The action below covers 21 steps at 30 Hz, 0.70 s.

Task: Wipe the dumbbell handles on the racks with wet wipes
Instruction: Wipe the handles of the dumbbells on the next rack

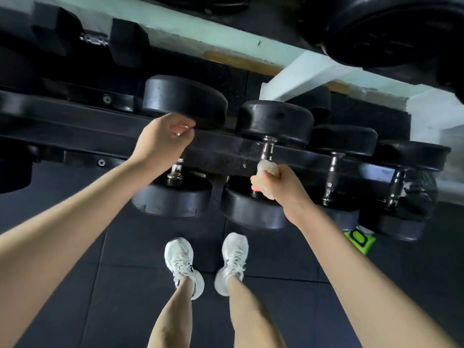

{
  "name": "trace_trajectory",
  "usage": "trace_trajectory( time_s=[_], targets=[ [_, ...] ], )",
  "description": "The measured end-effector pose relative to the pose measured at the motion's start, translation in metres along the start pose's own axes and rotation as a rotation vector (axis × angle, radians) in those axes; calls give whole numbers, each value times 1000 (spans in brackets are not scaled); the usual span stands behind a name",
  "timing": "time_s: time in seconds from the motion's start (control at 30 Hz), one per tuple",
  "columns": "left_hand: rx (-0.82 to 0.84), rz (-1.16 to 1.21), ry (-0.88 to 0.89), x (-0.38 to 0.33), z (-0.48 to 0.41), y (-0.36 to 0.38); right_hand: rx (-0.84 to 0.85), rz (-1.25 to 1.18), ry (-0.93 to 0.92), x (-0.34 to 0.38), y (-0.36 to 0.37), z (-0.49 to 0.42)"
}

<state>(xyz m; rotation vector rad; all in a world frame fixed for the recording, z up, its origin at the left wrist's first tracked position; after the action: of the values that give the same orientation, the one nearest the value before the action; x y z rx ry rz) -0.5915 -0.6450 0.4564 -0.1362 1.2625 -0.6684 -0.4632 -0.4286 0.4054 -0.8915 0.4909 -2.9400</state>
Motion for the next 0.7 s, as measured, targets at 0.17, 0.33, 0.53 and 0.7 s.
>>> trace_trajectory(
  time_s=[0.17, 0.33, 0.53, 0.7],
  targets=[
    [-97, 5, -131, 49, 29, -42, 337, -557, 225, -5, 52, 8],
    [-82, 5, -181, 79, 37, -47, 484, -648, 329, 4, 97, 7],
    [-60, -34, -212, 119, 26, -49, 313, -567, 247, 22, 123, -21],
    [6, 28, -226, 143, 7, -45, 74, -153, 64, 42, 136, -46]
  ],
)
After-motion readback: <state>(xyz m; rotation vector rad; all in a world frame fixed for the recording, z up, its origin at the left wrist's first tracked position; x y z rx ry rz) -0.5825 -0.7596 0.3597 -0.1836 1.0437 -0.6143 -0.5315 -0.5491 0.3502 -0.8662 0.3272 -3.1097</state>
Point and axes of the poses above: each hand's wrist, its own z-axis away from the middle knuckle, its own y-axis out of the palm, x = y × z, the point moved 10 cm from there along -z, towards the middle knuckle, and after that the axes turned 7 degrees about y, right-handed, at the moved point
